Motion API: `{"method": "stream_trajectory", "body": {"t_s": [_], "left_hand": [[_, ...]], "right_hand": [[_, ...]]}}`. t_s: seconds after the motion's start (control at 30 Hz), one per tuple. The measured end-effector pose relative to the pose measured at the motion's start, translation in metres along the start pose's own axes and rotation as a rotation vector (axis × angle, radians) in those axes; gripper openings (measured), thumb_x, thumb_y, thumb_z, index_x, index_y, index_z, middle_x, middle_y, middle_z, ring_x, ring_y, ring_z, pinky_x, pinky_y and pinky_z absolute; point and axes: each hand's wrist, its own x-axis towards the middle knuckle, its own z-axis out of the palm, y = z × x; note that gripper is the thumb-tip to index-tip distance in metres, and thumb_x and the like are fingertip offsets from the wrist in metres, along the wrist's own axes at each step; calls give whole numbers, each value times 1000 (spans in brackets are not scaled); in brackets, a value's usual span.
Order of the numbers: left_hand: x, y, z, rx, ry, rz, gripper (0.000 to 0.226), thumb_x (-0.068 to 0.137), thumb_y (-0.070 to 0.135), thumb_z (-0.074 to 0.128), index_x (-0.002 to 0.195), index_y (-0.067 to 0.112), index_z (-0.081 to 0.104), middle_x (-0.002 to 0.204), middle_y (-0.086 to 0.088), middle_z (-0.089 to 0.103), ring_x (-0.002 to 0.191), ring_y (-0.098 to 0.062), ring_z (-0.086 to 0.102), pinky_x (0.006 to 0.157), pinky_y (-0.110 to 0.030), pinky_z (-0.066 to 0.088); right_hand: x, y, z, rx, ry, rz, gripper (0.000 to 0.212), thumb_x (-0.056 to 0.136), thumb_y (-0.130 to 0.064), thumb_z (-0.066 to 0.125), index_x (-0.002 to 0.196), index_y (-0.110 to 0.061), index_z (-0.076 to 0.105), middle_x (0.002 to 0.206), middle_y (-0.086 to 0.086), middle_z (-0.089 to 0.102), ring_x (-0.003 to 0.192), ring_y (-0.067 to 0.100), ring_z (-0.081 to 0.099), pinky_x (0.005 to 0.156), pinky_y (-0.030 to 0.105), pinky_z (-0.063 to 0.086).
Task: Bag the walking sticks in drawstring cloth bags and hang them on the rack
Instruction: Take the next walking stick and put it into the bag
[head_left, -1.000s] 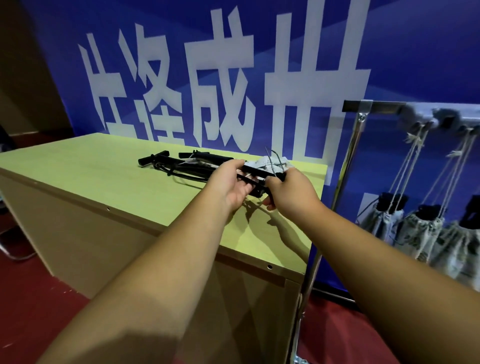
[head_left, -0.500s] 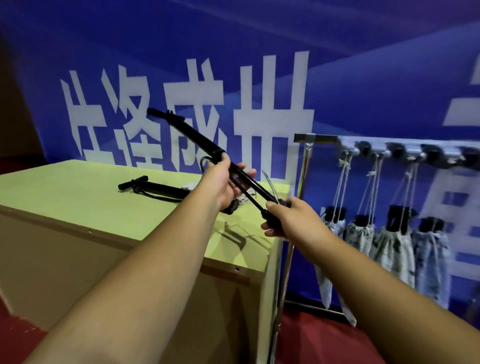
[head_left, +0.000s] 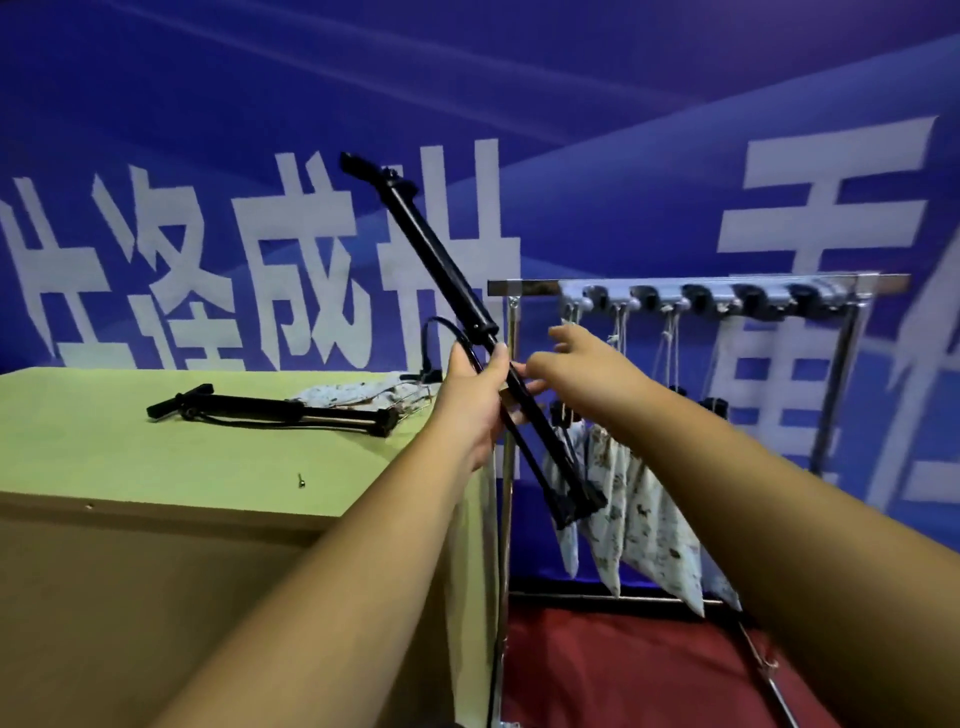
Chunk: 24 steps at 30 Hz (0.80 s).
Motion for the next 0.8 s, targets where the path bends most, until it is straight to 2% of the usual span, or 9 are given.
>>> {"method": "stream_trajectory", "body": {"t_s": [0.07, 0.1, 0.2, 0.33, 0.43, 0.5, 0.57, 0.63, 0.8], "left_hand": [[-9, -15, 9, 42, -48, -18, 46, 111, 30, 57, 151, 32, 34, 118, -20, 75, 92, -34, 80, 91, -68, 58], [-15, -21, 13, 68, -66, -26, 46, 110, 31, 58, 149, 34, 33, 120, -21, 73, 94, -35, 80, 88, -67, 60], [-28, -45, 23, 59, -131, -31, 34, 110, 30, 59, 140, 32, 43, 106, -19, 70, 88, -36, 77, 74, -54, 64], [-38, -67, 29, 16, -156, -29, 19, 111, 20, 57, 126, 31, 55, 96, -12, 68, 86, -37, 74, 74, -52, 60], [-39, -72, 29, 68, -148, -13, 25, 111, 18, 56, 132, 31, 54, 91, -7, 69, 84, -33, 73, 70, -49, 62], [-36, -73, 27, 112, -130, -10, 36, 110, 19, 58, 144, 29, 49, 103, -9, 72, 92, -33, 75, 71, -50, 63], [-34, -74, 25, 147, -113, -14, 42, 108, 23, 61, 147, 31, 47, 112, -13, 73, 101, -33, 75, 76, -54, 64], [-33, -75, 24, 148, -110, -26, 38, 109, 22, 59, 145, 30, 47, 105, -14, 73, 94, -30, 76, 78, -54, 65], [-30, -82, 23, 176, -124, -7, 35, 112, 14, 52, 144, 27, 46, 91, -11, 66, 80, -26, 74, 78, -53, 65]], "right_hand": [[-1, -2, -6, 14, 14, -27, 68, 102, -27, 61, 164, -19, 36, 123, -5, 64, 82, 5, 64, 60, 21, 55], [0, -1, -8, -8, 28, -38, 65, 102, -28, 60, 163, -19, 38, 130, -4, 62, 81, 2, 61, 61, 21, 54], [0, 2, -17, -74, 82, -95, 61, 101, -35, 59, 159, -21, 44, 134, -3, 60, 89, 11, 66, 76, 33, 51], [6, 20, -23, -34, 114, -22, 53, 102, -26, 52, 155, -21, 49, 112, 6, 72, 96, 30, 75, 74, 37, 52], [7, 44, -22, -7, 85, 121, 46, 102, -14, 47, 146, -9, 56, 129, 19, 70, 116, 41, 71, 93, 46, 60], [0, 61, -21, 25, 5, 245, 34, 105, -11, 49, 133, 2, 63, 129, 26, 71, 106, 41, 73, 100, 54, 59], [-11, 79, -18, 58, -121, 342, 23, 107, -12, 52, 118, 0, 69, 109, 22, 76, 88, 35, 74, 93, 50, 60], [-17, 96, -17, 22, -221, 367, 29, 108, -20, 50, 108, -2, 73, 97, 13, 80, 90, 31, 79, 91, 49, 61], [-22, 105, -24, -146, -210, 402, 27, 111, -16, 44, 120, -5, 67, 94, 8, 83, 98, 31, 80, 93, 47, 59]]}}
